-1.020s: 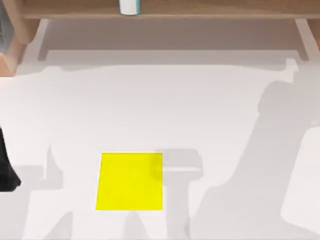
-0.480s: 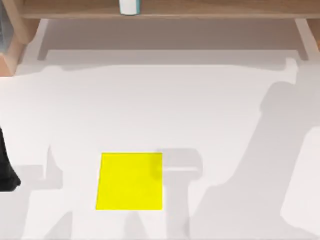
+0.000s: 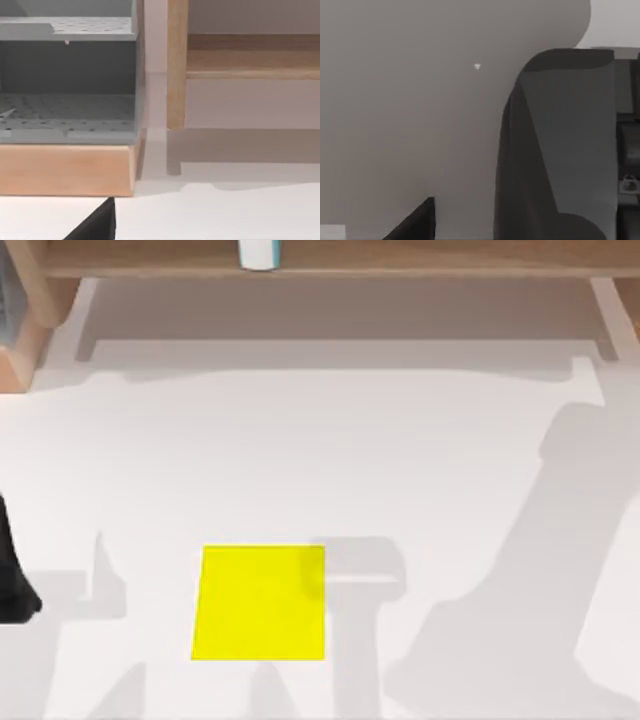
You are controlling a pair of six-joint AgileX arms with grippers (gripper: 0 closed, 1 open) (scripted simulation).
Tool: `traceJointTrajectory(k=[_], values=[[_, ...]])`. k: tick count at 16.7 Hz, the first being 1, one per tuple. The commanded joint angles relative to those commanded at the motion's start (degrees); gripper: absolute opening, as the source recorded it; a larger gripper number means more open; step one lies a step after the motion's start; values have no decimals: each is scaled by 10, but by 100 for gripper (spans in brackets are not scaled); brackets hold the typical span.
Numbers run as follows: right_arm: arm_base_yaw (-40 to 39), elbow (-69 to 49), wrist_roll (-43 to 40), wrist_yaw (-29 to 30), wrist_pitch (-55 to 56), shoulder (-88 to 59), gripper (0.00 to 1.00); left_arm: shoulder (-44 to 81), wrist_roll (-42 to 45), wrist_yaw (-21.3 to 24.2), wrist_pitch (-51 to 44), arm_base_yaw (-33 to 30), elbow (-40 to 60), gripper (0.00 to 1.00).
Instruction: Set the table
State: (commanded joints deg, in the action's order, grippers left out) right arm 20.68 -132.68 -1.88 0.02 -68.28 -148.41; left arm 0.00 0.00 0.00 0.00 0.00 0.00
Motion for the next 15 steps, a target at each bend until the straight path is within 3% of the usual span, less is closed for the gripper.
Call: traceJointTrajectory(k=[3, 15], values=[[0, 0, 0, 0, 0, 0, 100, 0, 0, 0, 0, 0, 0, 100], [0, 0, 0, 0, 0, 0, 10, 0, 0, 0, 0, 0, 0, 100]])
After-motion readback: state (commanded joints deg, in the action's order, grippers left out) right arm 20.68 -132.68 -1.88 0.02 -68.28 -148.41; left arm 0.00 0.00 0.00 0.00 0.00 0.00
